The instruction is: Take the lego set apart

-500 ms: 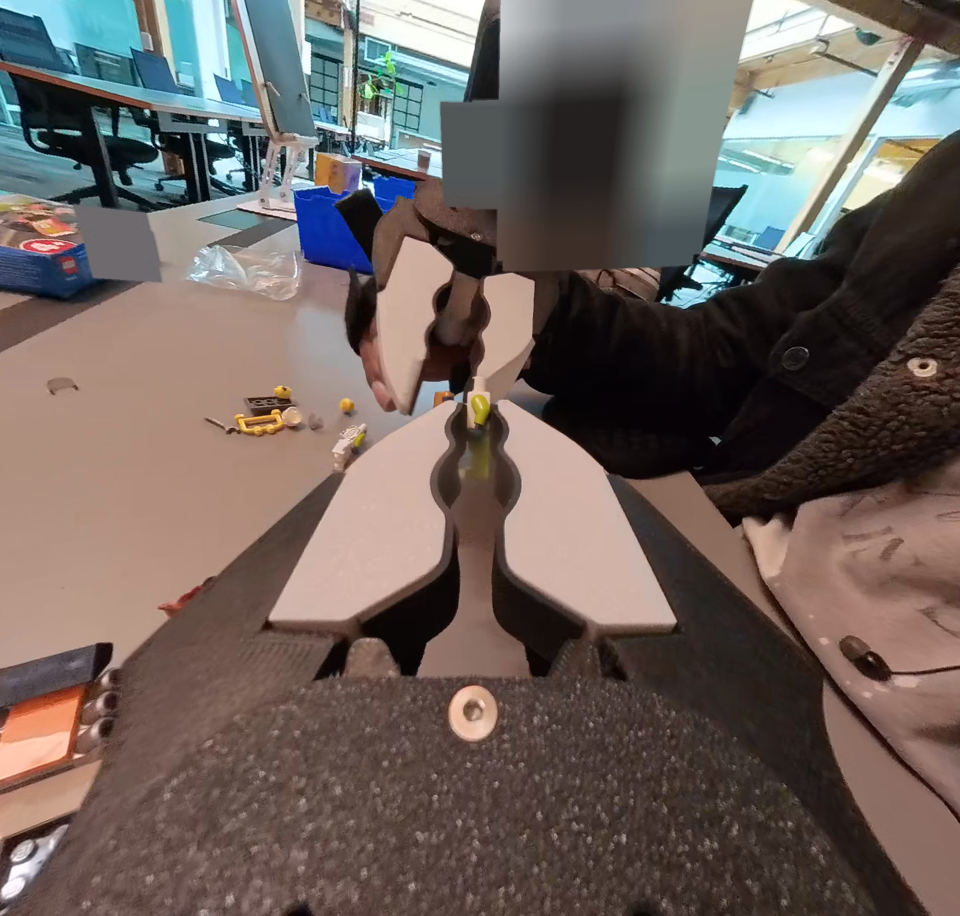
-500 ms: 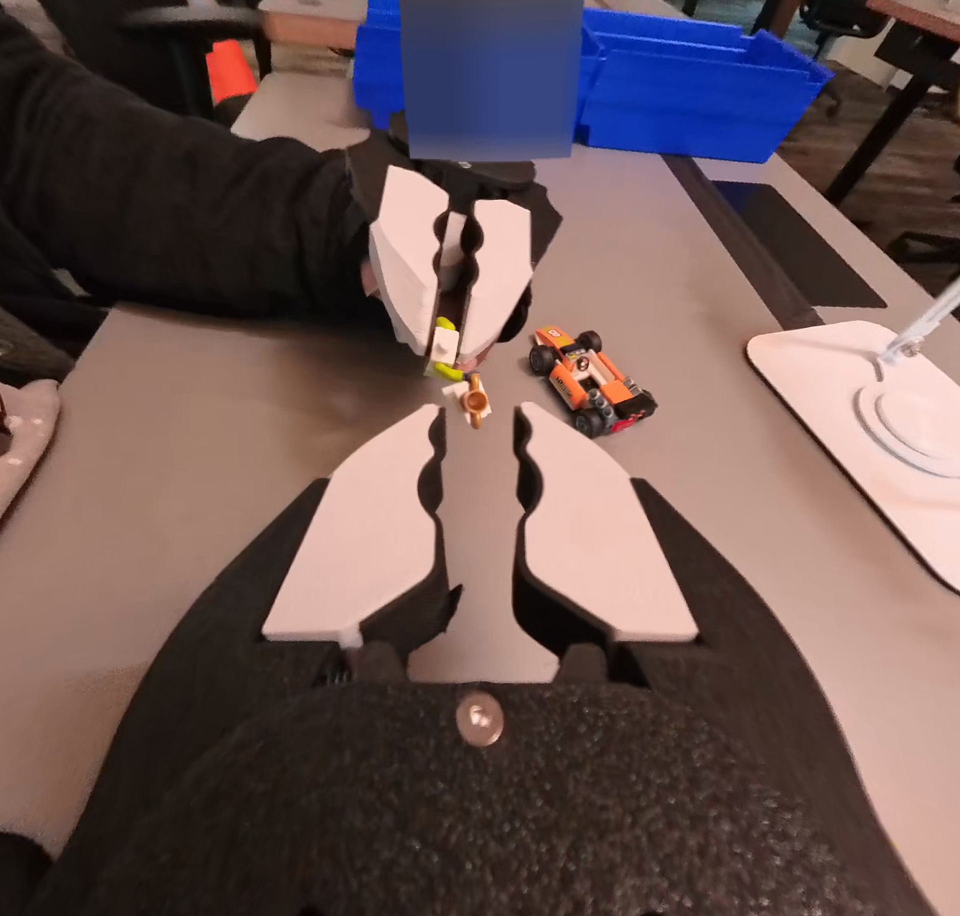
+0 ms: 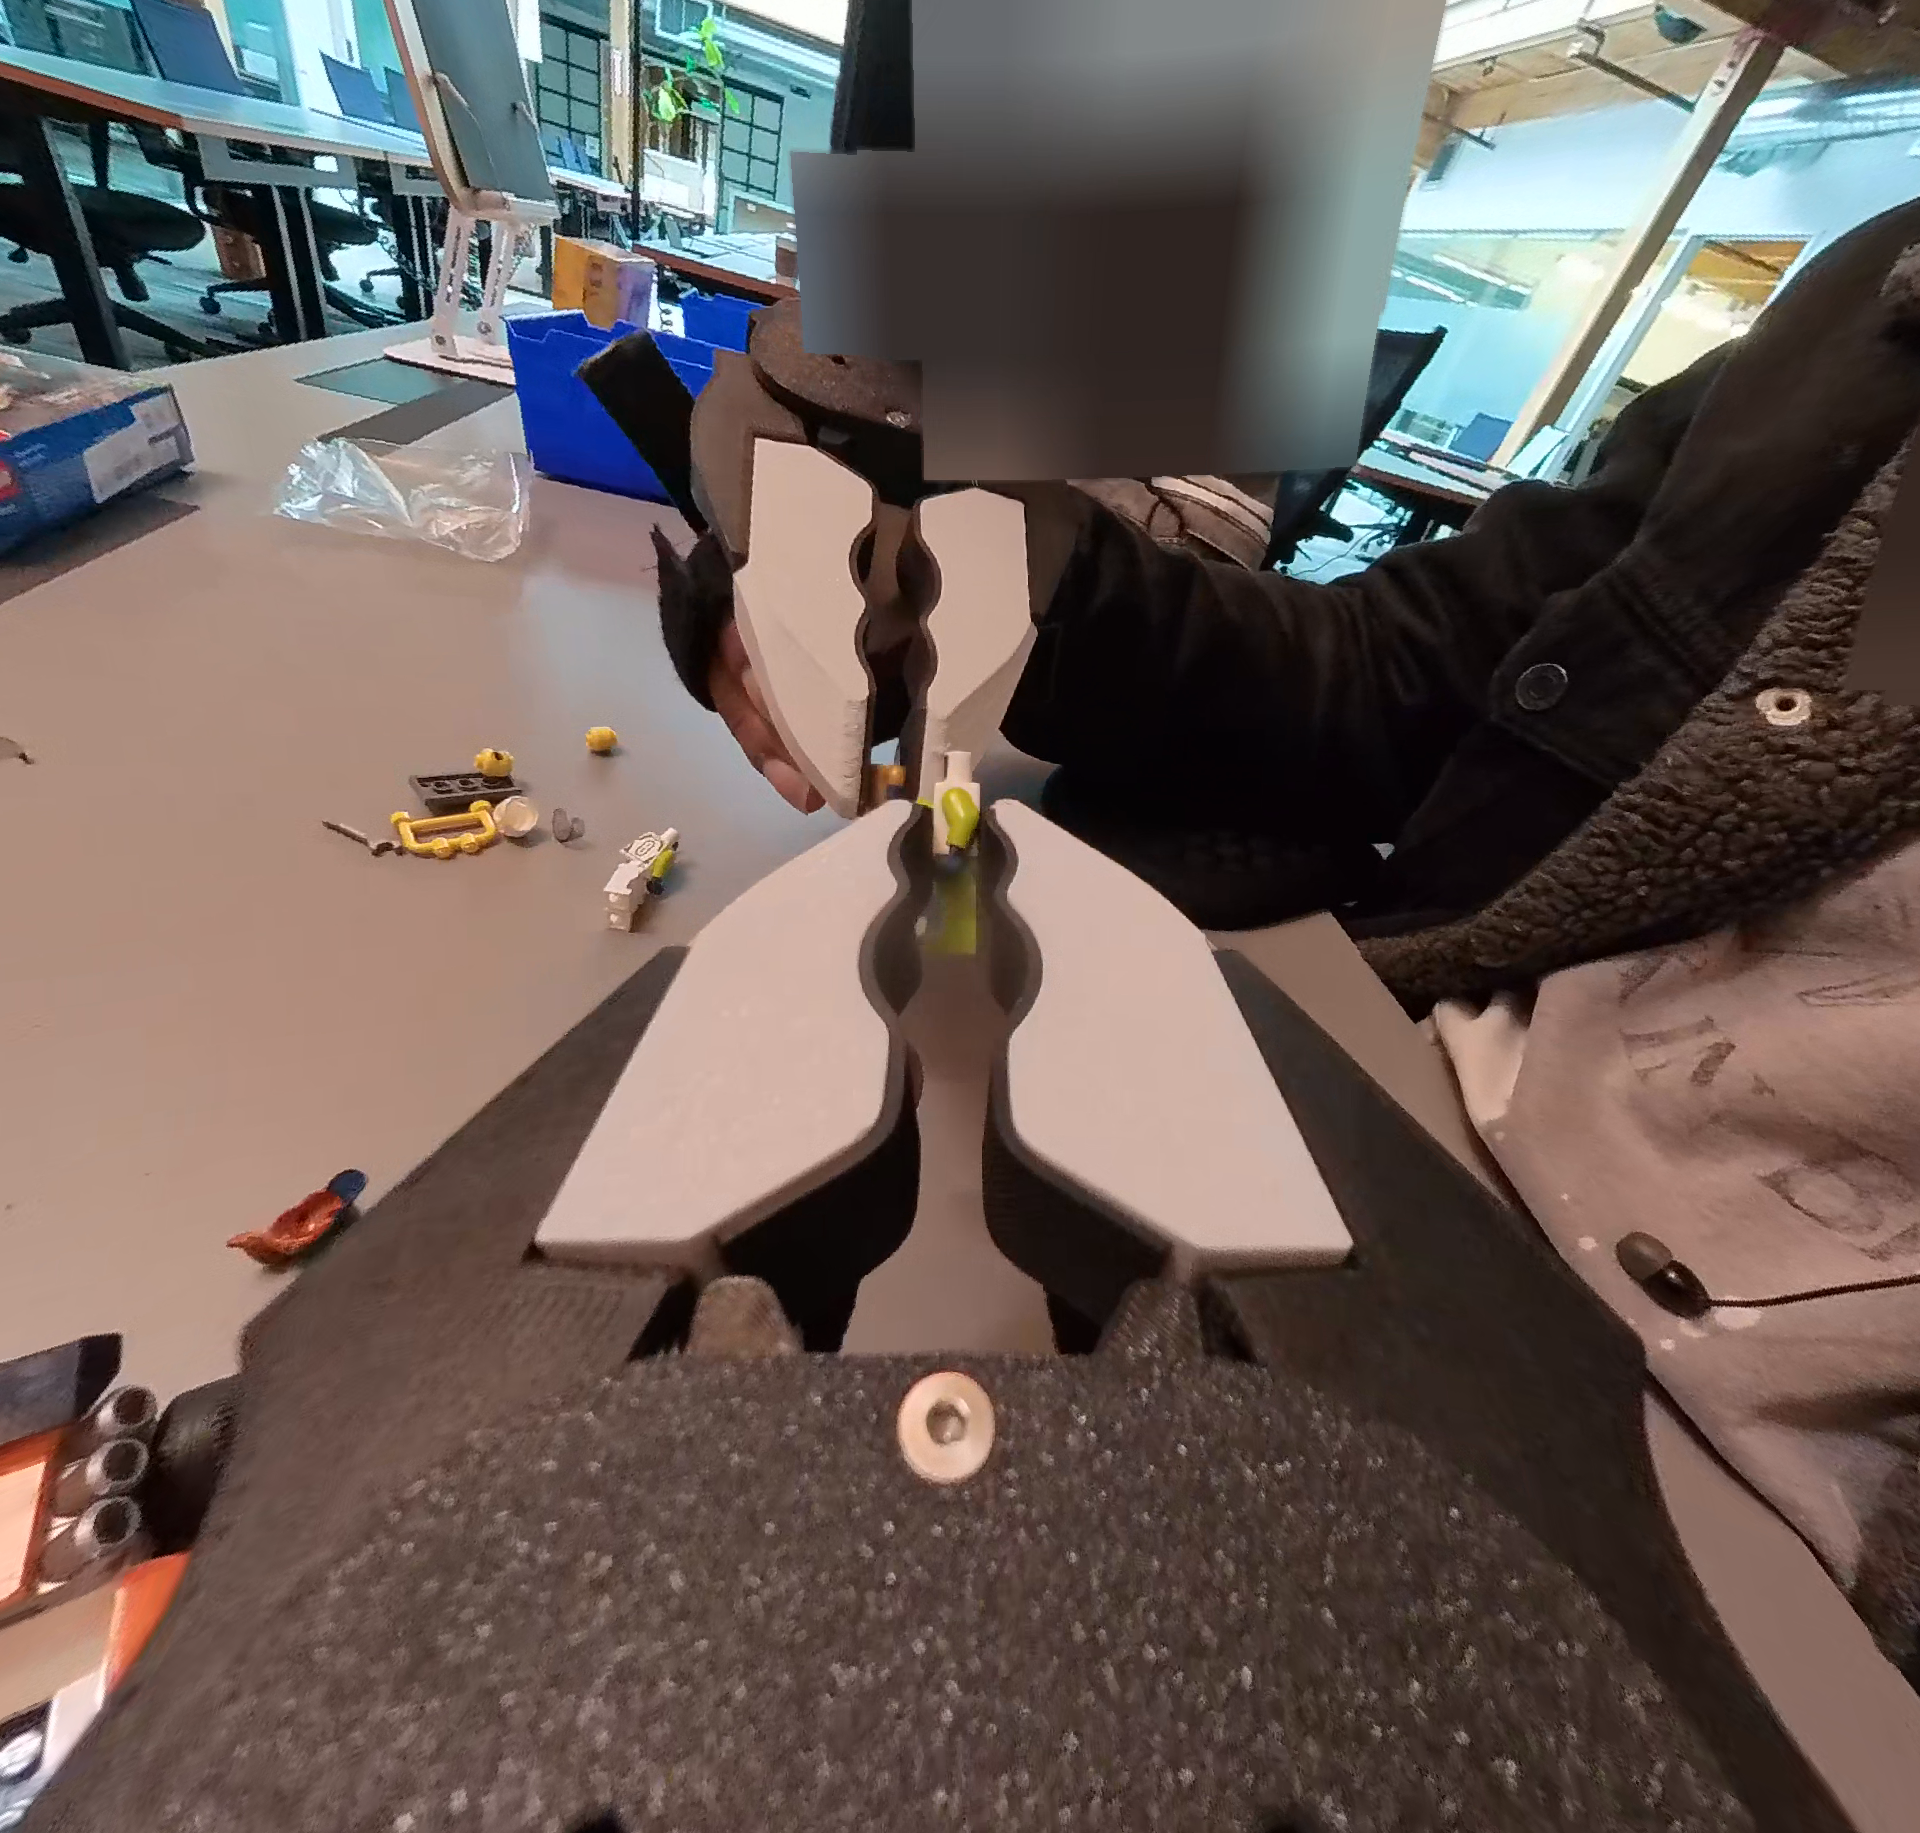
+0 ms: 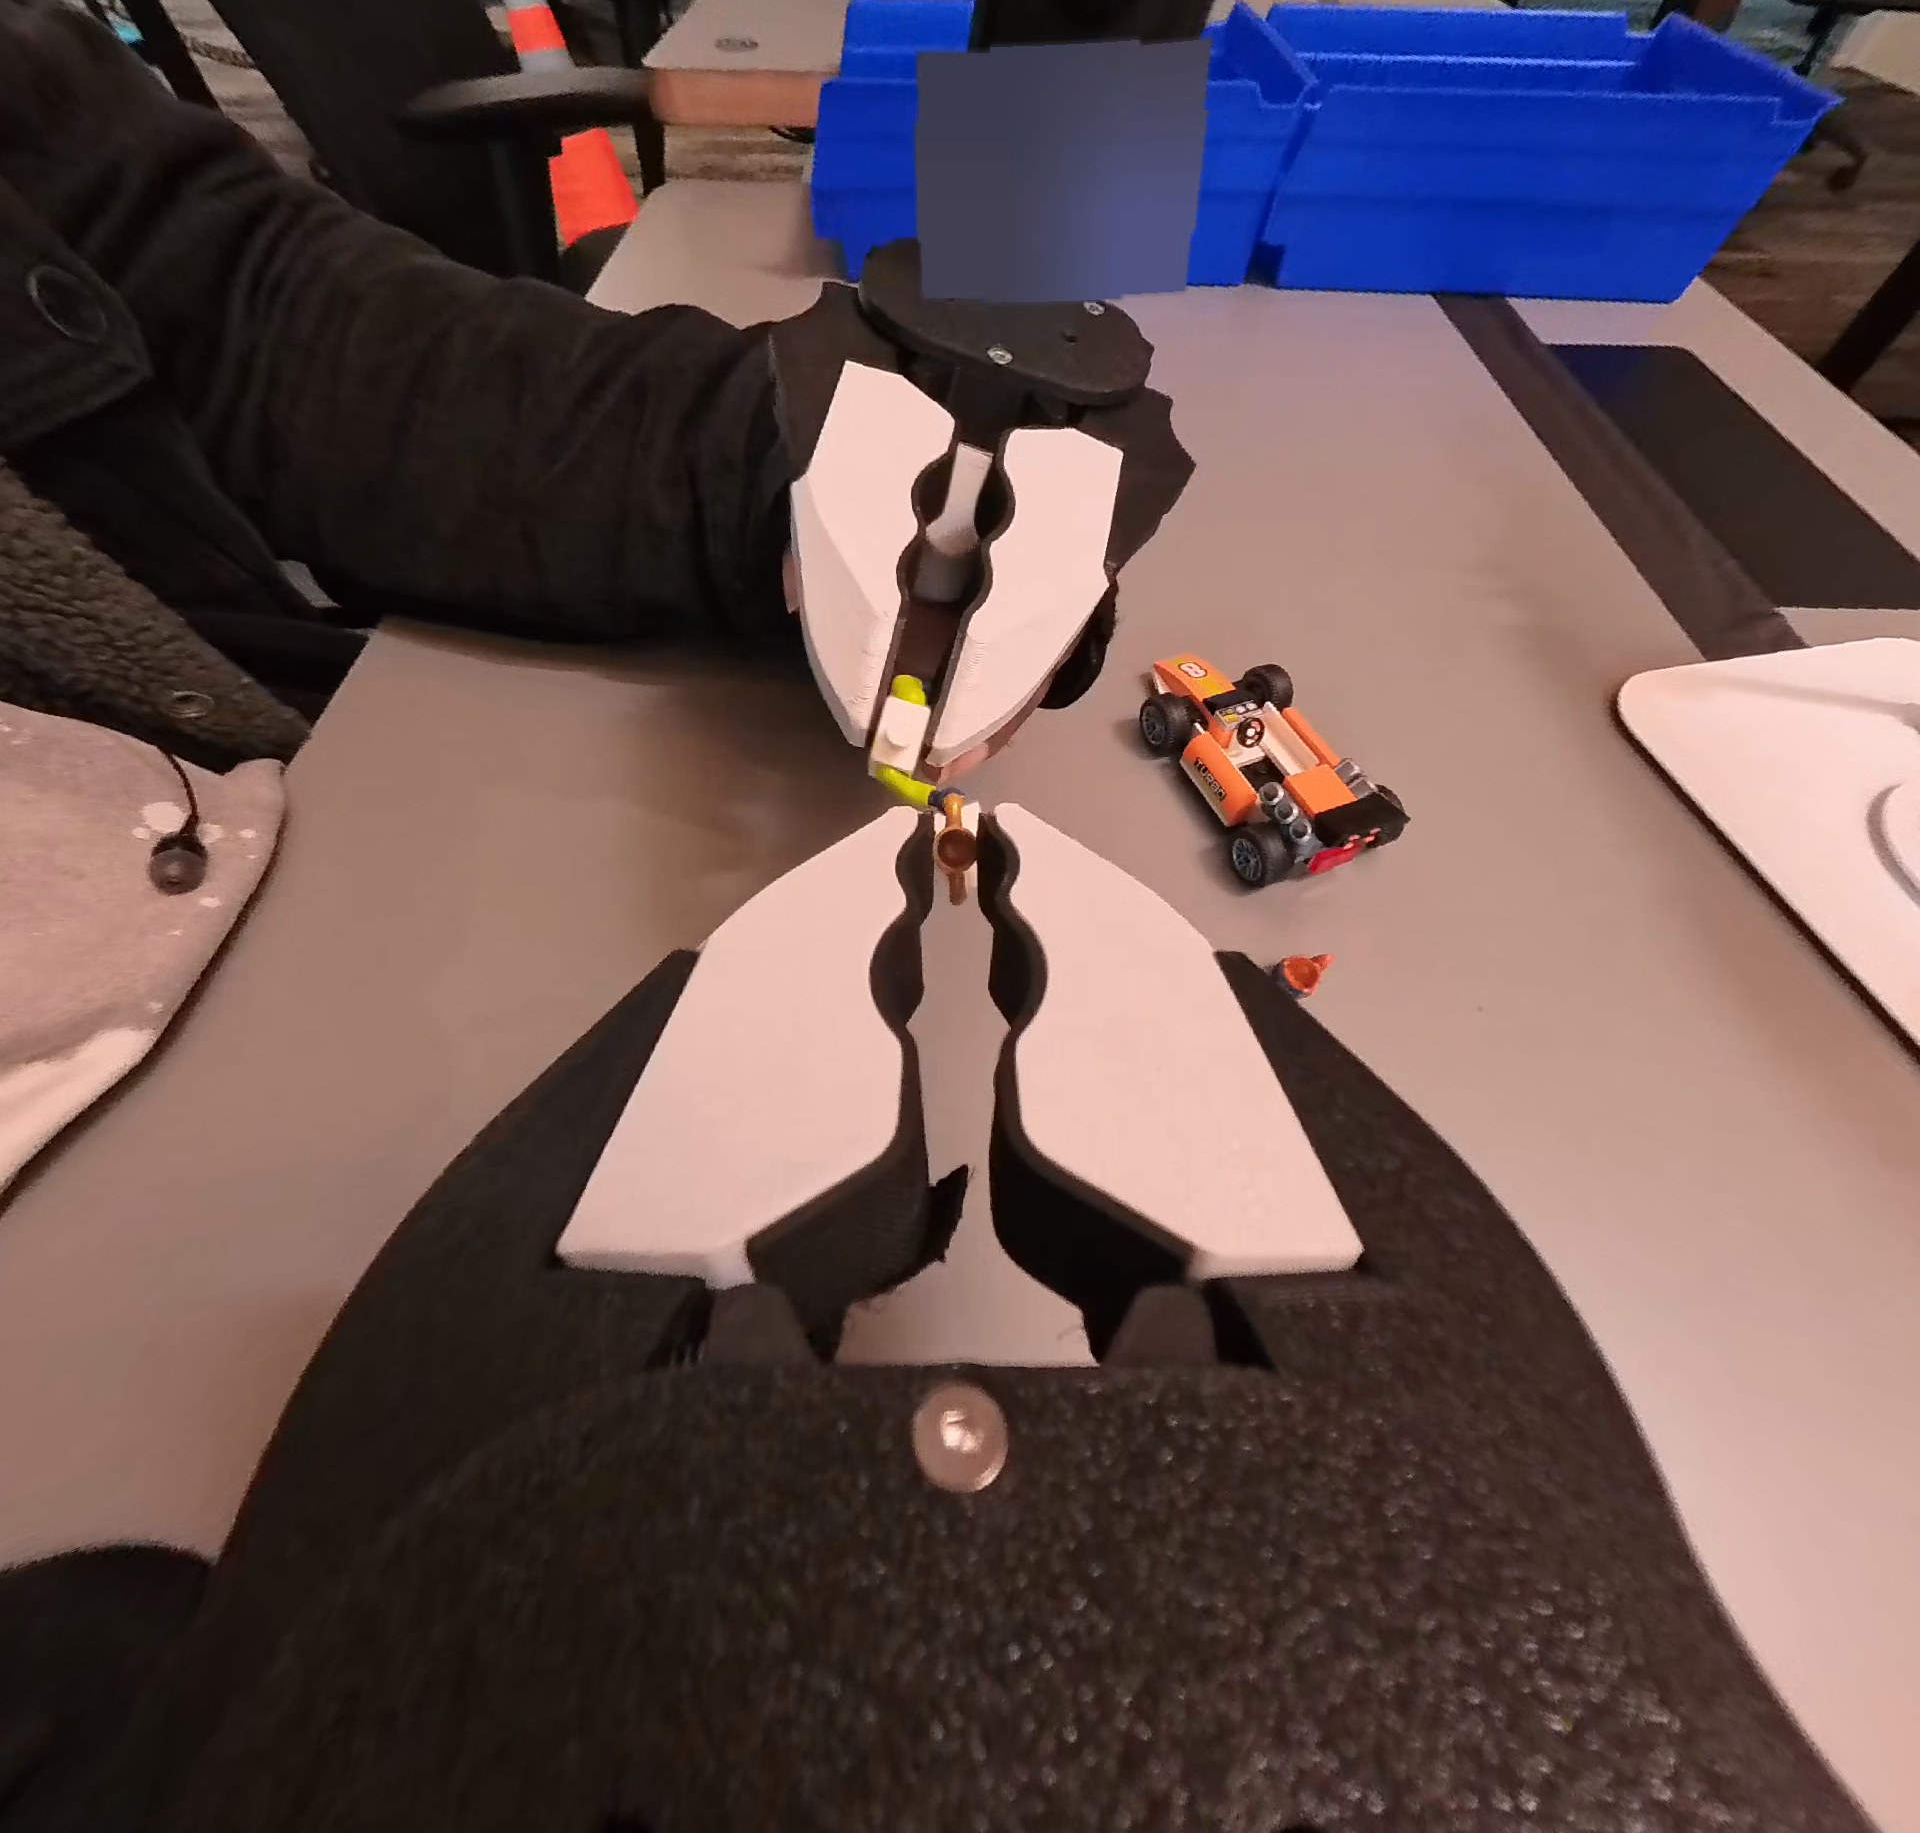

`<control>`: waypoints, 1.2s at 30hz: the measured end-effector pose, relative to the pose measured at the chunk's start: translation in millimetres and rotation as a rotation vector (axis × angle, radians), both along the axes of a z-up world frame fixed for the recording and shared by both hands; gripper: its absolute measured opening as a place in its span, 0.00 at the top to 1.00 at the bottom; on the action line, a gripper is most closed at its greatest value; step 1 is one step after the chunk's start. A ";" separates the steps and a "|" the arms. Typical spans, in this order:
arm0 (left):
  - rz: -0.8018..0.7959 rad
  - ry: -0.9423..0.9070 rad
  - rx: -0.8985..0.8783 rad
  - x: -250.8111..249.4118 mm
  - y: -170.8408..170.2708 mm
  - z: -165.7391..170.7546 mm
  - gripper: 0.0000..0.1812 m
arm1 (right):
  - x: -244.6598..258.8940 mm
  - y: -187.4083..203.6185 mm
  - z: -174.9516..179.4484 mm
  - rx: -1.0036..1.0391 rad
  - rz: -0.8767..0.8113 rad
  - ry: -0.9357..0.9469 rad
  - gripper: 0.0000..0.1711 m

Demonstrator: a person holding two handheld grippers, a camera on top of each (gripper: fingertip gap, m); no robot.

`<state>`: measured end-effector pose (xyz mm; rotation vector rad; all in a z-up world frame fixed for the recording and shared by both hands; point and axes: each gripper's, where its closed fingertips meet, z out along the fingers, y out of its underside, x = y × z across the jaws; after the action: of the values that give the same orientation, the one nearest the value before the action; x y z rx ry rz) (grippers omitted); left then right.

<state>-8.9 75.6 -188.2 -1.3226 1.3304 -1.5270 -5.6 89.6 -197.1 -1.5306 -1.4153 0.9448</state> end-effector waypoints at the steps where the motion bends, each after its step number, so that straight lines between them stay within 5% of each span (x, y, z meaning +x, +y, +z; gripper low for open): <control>1: -0.033 -0.011 -0.005 -2.1 -4.4 2.0 0.95 | 2.6 1.6 -1.7 -0.001 -0.009 -0.015 0.95; 6: 0.056 -0.127 -0.010 -31.6 15.9 29.4 0.95 | 40.2 17.6 17.9 0.033 -0.121 0.040 0.96; 15: 0.159 -0.056 -0.013 -14.7 30.2 8.9 0.96 | 40.4 19.3 16.5 -0.021 -0.113 0.080 0.95; 22: 0.271 0.155 0.094 17.2 34.7 -32.1 0.96 | 41.4 31.1 -2.3 -0.080 -0.154 0.052 0.95; 31: 0.379 0.552 0.559 40.1 39.6 -96.6 0.96 | 52.5 46.7 -34.3 -0.094 -0.237 -0.086 0.95; 36: 0.335 0.528 0.499 42.2 31.6 -96.3 0.93 | 51.6 44.7 -37.8 -0.105 -0.227 -0.098 0.95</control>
<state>33.3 107.2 -284.5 -1.5604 1.5700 -0.5779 46.0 134.4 -234.8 -1.7945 -1.2421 0.8255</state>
